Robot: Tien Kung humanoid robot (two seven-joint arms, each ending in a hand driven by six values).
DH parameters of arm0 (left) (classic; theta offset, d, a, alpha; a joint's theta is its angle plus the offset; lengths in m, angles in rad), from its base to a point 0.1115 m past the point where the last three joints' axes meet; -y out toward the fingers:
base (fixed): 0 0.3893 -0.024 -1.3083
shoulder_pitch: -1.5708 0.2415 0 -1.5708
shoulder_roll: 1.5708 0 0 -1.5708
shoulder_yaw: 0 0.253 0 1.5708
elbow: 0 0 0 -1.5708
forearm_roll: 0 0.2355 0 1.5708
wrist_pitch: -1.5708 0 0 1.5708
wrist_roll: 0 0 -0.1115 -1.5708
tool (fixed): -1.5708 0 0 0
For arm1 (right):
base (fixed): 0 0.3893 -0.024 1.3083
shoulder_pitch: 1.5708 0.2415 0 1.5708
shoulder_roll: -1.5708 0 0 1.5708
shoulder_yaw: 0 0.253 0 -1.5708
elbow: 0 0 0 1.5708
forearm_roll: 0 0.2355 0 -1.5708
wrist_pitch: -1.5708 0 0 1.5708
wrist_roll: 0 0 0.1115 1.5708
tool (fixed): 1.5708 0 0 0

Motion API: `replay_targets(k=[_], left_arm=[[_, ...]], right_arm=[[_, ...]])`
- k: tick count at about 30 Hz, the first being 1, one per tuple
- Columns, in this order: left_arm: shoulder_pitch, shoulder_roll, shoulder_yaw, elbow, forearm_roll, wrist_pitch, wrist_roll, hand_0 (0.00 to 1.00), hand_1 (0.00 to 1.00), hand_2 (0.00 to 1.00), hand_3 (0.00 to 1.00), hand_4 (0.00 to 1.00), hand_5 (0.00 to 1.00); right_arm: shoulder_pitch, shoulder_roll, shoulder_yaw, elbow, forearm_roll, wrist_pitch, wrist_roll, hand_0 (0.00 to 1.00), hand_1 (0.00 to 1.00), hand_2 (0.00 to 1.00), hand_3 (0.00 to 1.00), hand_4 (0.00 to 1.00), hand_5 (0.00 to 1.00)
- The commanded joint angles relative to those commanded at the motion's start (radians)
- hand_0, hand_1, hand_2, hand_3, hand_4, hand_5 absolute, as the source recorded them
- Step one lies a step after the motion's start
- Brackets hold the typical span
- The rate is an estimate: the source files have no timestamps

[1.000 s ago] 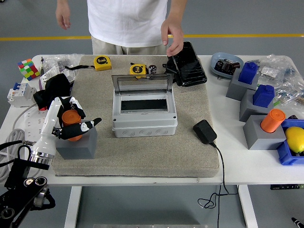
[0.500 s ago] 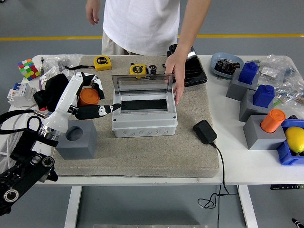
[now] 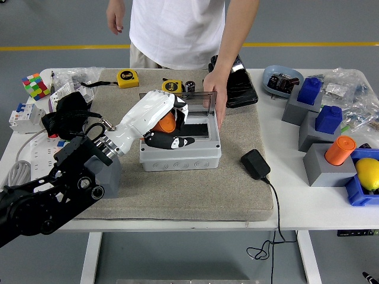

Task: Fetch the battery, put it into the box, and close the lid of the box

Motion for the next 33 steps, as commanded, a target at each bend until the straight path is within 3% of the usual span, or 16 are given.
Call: replay_targets(k=[2,3,8,9,16,26,32,33], left_arm=[[-0.025,-0.019,0.014,0.022,0.014,-0.01,0.031,0.003,0.034,0.226,0.299,0.915,0.002],[-0.038,-0.028,0.023,0.036,0.015,-0.012,0.039,0.002,0.032,0.229,0.377,0.956,0.002],[-0.095,-0.065,0.077,0.117,-0.01,-0.01,0.049,0.002,0.032,0.229,0.377,0.956,0.002],[-0.101,-0.068,0.083,0.127,-0.016,-0.01,0.048,0.002,0.035,0.285,0.473,0.846,0.002],[-0.161,-0.116,0.155,0.24,-0.041,0.015,0.054,0.002,0.032,0.298,0.506,0.863,0.002],[-0.199,-0.157,0.209,0.303,-0.019,0.025,0.105,0.003,0.03,0.337,0.548,0.884,0.002],[-0.207,-0.168,0.216,0.33,-0.007,0.021,0.12,0.021,0.044,0.366,0.568,0.9,0.002],[-0.207,-0.167,0.218,0.331,-0.006,0.019,0.126,0.104,0.14,0.377,0.581,0.926,0.002]], right_arm=[[-0.001,0.001,0.001,0.0,0.001,0.0,0.001,0.652,0.656,0.657,0.537,0.962,0.407],[-0.002,0.003,0.002,0.0,0.001,0.0,0.002,0.652,0.655,0.657,0.537,0.961,0.406],[-0.002,0.005,-0.006,0.0,0.004,0.0,0.003,0.652,0.655,0.657,0.537,0.961,0.406],[-0.002,0.005,-0.006,0.0,0.004,0.0,0.003,0.651,0.656,0.658,0.537,0.961,0.406],[-0.002,0.005,-0.013,0.0,0.008,-0.003,0.0,0.651,0.656,0.657,0.537,0.961,0.406],[-0.004,0.009,-0.027,0.002,0.015,-0.007,0.002,0.651,0.655,0.657,0.537,0.96,0.407],[-0.005,0.009,-0.032,0.001,0.016,-0.006,0.001,0.651,0.655,0.657,0.537,0.961,0.407],[-0.005,0.009,-0.032,0.001,0.016,-0.006,0.001,0.651,0.655,0.656,0.537,0.96,0.407]])
